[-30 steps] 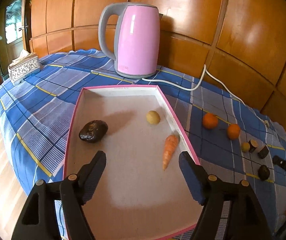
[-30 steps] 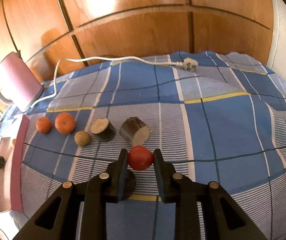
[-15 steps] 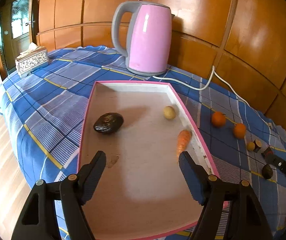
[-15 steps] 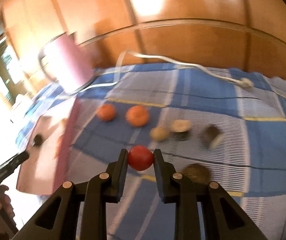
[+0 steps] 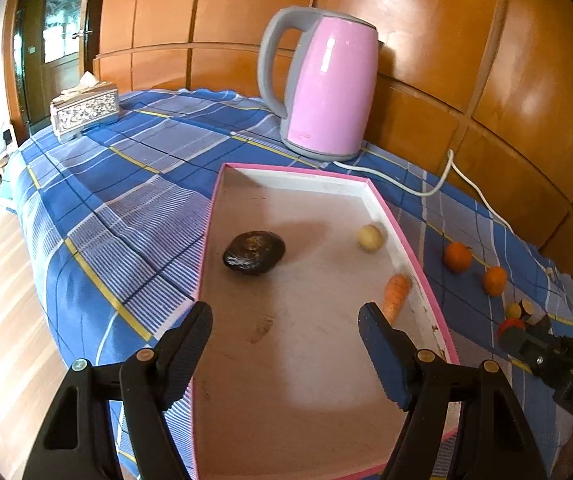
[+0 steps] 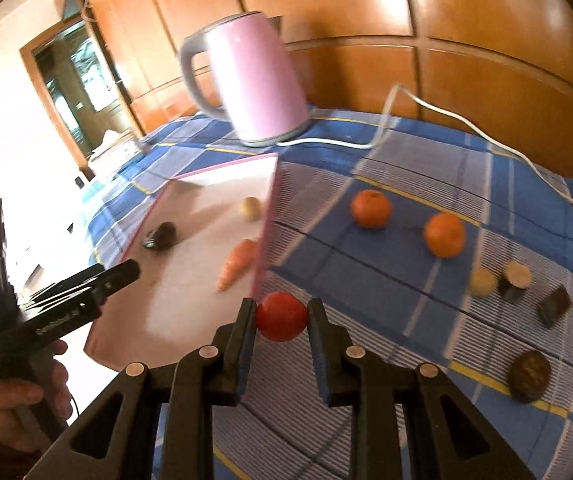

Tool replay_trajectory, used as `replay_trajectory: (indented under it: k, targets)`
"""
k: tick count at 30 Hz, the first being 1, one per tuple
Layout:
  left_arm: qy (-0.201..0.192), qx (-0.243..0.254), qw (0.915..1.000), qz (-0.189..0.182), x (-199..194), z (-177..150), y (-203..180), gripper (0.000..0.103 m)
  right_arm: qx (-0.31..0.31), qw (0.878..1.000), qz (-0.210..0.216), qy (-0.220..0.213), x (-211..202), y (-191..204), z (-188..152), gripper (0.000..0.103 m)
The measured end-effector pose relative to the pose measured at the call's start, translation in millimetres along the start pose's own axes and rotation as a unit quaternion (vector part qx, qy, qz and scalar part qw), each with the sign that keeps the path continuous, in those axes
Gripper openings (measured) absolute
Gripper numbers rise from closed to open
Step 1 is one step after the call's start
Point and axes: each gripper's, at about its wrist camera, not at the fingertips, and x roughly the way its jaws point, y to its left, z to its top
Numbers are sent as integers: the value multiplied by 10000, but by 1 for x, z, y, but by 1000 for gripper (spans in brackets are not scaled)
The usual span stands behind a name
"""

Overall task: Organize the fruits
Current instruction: 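Carry the red tomato over the white tray and open the right tool, then move the right tool back toward the remaining produce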

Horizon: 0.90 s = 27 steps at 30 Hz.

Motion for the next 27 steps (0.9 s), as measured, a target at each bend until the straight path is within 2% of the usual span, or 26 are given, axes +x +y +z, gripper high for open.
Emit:
replay_trajectory:
  k: [12, 15, 17, 21, 27]
  targets:
    - [-103, -290, 9993, 216, 2, 10, 22, 76, -497, 9976, 326, 343, 37, 49, 3, 26]
    - [-80, -279, 9994, 203, 3, 9, 21, 76, -649, 9966, 202, 466, 47, 56, -4, 27]
    - [-66, -256, 9995, 185, 3, 8, 19, 76, -679, 9964, 121, 494, 49, 58, -7, 31]
    - [-68, -208, 9997, 142, 2, 7, 16, 76, -576, 9974, 52, 424, 47, 53, -8, 34]
    - [-56, -130, 9999, 59, 0, 4, 10, 76, -393, 9989, -61, 233, 33, 45, -9, 35]
